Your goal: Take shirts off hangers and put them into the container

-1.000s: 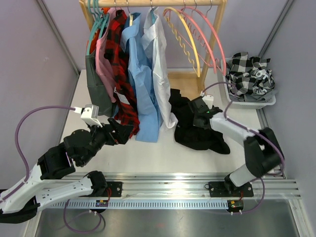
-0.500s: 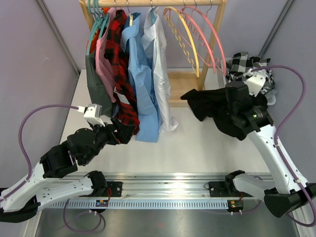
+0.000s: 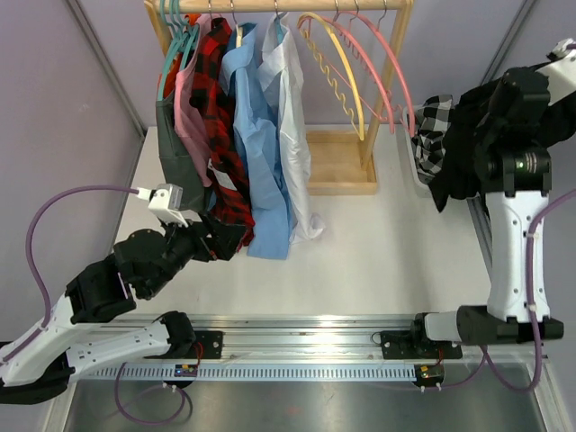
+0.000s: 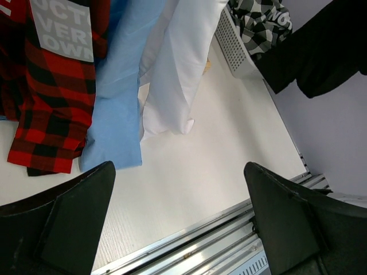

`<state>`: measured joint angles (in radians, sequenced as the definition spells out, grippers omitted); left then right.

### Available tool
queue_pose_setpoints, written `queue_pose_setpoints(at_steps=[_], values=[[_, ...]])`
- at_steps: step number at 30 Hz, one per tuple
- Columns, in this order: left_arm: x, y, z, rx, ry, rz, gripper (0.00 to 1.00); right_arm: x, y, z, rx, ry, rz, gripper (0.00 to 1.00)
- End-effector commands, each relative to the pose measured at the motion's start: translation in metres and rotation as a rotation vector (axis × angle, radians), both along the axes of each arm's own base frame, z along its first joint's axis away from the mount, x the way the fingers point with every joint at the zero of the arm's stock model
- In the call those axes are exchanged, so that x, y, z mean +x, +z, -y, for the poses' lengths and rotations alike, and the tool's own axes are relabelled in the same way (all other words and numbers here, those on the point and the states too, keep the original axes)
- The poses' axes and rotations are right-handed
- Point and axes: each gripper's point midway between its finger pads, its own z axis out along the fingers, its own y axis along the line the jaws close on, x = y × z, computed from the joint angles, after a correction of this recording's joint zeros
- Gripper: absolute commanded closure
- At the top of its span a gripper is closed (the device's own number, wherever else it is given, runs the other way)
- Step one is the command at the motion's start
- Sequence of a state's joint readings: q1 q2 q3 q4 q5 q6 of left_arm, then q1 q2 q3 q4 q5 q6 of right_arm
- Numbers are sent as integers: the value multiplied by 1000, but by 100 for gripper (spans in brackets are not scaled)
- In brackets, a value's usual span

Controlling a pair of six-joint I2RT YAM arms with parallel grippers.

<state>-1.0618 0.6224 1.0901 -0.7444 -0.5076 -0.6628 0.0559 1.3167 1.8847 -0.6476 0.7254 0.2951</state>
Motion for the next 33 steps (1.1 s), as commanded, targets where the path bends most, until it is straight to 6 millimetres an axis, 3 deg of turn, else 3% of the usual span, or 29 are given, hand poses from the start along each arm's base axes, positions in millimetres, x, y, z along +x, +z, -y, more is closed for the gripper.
queue_pose_setpoints(at_steps=[1,2,3,5,6,8,9,10,11,12,14,16,17,19,21,23,24,26,27,29,30,33], values=[[-7,26,-8,-59,-16,36,2,44,30,18,37,52,137,100],[-8,28,-10,-68,-12,38,2,46,48,23,42,52,185,100],[-9,27,-11,-66,-13,33,2,69,38,30,66,51,173,100],[-10,29,-13,-79,-9,31,2,83,56,40,70,80,236,100],[-11,28,-14,-77,-10,27,2,106,44,45,97,86,229,100],[-11,29,-15,-80,-2,20,2,120,60,51,110,143,292,100],[-12,27,-16,-76,-1,15,2,142,46,56,143,155,285,100],[-11,26,-17,-75,5,10,2,145,60,57,143,190,325,100],[-10,26,-18,-73,12,9,2,154,57,58,160,207,325,100],[-10,25,-19,-70,18,6,2,177,34,62,186,215,285,100],[-8,23,-19,-68,31,3,2,193,18,58,209,255,249,100],[-6,21,-16,-67,33,1,2,215,-15,61,248,265,201,100],[-6,21,-15,-67,32,3,2,226,-50,64,278,254,138,100],[-4,19,-10,-57,27,-5,2,242,-98,72,308,224,59,100],[-3,18,-8,-47,25,-10,2,258,-174,78,353,192,-92,100],[-2,15,-7,-38,26,-12,2,261,-222,81,384,171,-215,100],[-2,15,-7,-39,28,-11,2,267,-268,84,406,156,-307,100],[-2,13,-7,-39,29,-10,2,261,-312,87,450,107,-406,100],[-2,13,-7,-41,29,-9,2,261,-343,86,472,98,-462,100],[-2,12,-7,-43,27,-12,2,258,-373,84,513,89,-527,100],[-2,9,-7,-43,27,-12,2,257,-402,83,545,73,-571,100],[-4,4,-6,-55,18,-16,1,255,-431,76,594,92,-629,100]])
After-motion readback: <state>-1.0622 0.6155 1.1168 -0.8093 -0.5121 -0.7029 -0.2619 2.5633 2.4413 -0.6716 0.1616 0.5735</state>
